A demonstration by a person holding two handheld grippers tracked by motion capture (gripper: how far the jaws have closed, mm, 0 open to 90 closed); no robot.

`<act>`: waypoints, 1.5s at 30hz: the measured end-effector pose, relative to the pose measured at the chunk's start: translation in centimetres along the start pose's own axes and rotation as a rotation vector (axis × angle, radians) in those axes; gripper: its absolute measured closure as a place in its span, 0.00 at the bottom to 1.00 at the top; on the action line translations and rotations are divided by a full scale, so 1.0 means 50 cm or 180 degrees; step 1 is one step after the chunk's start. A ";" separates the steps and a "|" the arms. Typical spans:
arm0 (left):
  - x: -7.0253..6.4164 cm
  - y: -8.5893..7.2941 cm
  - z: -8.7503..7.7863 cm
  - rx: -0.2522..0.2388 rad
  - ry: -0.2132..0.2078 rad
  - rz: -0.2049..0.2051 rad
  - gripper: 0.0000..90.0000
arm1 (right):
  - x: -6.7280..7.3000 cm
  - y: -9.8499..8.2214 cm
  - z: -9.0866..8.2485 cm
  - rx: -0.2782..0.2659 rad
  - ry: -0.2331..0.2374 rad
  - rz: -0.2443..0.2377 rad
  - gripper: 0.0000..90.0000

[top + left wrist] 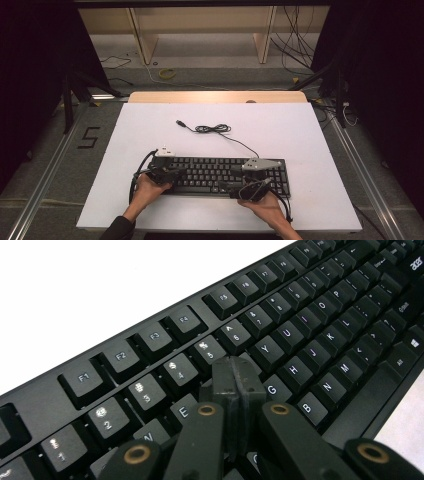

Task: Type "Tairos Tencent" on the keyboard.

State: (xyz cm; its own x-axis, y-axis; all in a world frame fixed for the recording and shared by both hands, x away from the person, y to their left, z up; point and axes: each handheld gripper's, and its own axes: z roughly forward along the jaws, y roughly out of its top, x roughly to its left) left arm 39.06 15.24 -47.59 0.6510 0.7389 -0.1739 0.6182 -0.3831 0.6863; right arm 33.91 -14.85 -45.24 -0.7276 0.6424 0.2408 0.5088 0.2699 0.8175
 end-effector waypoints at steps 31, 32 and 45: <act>0.003 -0.028 -0.096 -0.0915 -0.0386 -0.0288 0.47 | -0.018 0.029 0.053 0.0125 -0.0211 0.0047 0.65; 0.003 -0.030 -0.099 -0.0946 -0.0392 -0.0307 0.46 | -0.018 0.031 0.056 0.0130 -0.0210 0.0049 0.68; -0.005 -0.057 -0.112 -0.0991 -0.0368 -0.0279 0.39 | -0.010 0.051 0.109 0.0322 -0.0211 -0.0030 0.96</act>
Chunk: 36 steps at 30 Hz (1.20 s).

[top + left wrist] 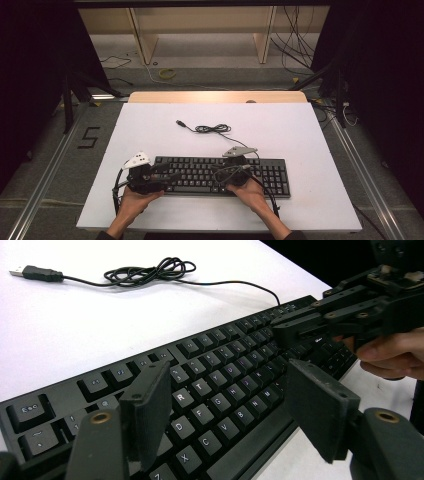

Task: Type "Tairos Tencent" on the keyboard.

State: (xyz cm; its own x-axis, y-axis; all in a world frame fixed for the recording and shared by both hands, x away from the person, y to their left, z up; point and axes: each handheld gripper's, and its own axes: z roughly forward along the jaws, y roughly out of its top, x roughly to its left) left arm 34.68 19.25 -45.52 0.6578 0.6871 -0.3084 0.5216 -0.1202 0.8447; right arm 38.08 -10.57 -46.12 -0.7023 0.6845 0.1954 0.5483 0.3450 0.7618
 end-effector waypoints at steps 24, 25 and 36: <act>0.001 -0.014 -0.007 0.0059 0.0062 0.0025 0.35 | -0.008 -0.003 0.046 0.0269 -0.0118 0.0012 1.00; 0.003 -0.014 -0.007 0.0061 0.0069 0.0021 0.35 | -0.008 -0.004 0.048 0.0282 -0.0129 -0.0010 1.00; 0.014 -0.013 -0.010 0.0042 0.0129 -0.0024 0.35 | -0.009 -0.004 0.039 0.0204 -0.0114 0.0084 1.00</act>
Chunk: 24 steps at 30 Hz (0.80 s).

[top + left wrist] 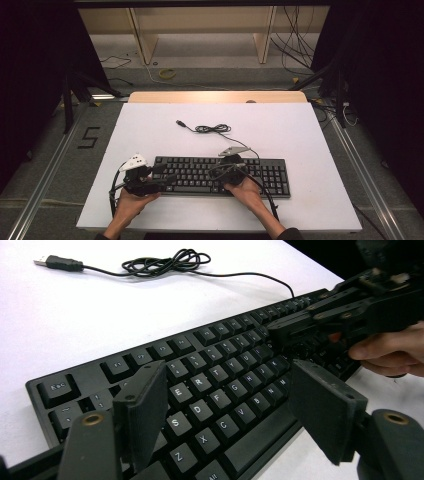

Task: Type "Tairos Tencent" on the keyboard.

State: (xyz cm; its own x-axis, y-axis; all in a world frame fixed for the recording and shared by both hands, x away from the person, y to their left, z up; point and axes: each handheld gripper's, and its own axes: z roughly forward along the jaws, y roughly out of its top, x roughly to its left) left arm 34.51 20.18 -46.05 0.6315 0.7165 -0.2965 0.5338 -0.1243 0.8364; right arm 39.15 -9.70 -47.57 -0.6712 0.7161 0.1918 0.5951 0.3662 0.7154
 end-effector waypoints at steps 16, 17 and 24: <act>0.004 0.003 0.006 0.0042 0.0060 -0.0001 0.38 | -0.001 -0.002 -0.048 -0.0259 0.0172 0.0065 0.82; 0.005 0.003 0.006 0.0054 0.0068 0.0003 0.38 | -0.001 -0.002 -0.049 -0.0274 0.0191 0.0060 0.80; 0.008 0.006 0.010 0.0098 0.0108 -0.0018 0.44 | 0.002 -0.005 -0.062 -0.0319 0.0257 0.0035 0.66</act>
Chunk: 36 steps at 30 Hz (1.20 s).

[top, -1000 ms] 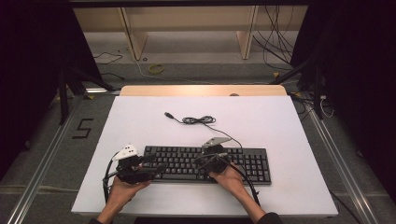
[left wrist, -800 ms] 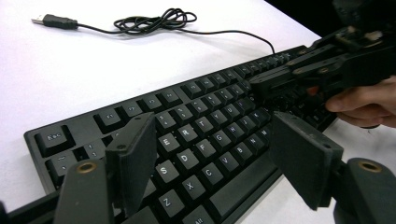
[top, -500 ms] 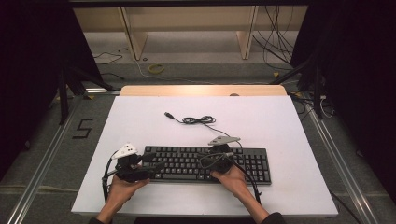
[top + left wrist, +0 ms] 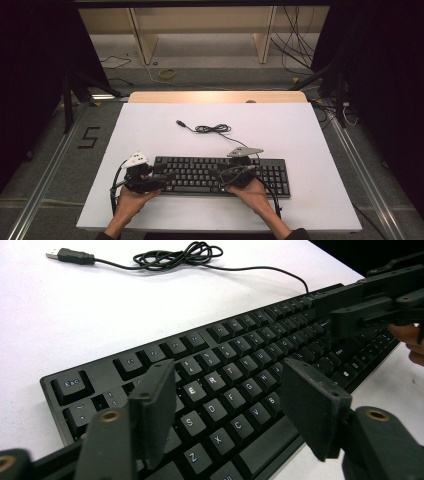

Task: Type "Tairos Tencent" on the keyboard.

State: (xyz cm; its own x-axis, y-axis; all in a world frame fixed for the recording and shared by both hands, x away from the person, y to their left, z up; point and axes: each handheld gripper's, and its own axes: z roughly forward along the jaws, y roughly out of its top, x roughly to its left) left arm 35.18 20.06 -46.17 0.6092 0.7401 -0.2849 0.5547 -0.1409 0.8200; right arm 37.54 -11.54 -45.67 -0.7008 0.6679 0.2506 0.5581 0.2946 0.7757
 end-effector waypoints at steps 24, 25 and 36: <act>0.008 0.012 0.040 0.0540 0.0229 0.0159 0.92 | 0.003 -0.028 -0.053 -0.0135 0.0096 0.0002 0.46; 0.010 0.012 0.042 0.0553 0.0229 0.0151 0.94 | 0.003 -0.030 -0.055 -0.0135 0.0102 -0.0001 0.46; 0.008 0.015 0.056 0.0772 0.0274 0.0247 0.99 | 0.009 -0.039 -0.065 -0.0137 0.0122 -0.0027 0.44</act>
State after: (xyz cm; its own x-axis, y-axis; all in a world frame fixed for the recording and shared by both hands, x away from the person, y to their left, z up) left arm 37.46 18.42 -47.05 0.6105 0.7726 -0.1741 0.6342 -0.3453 0.6918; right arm 34.70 -14.06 -45.19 -0.7224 0.6385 0.2653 0.5331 0.2699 0.8019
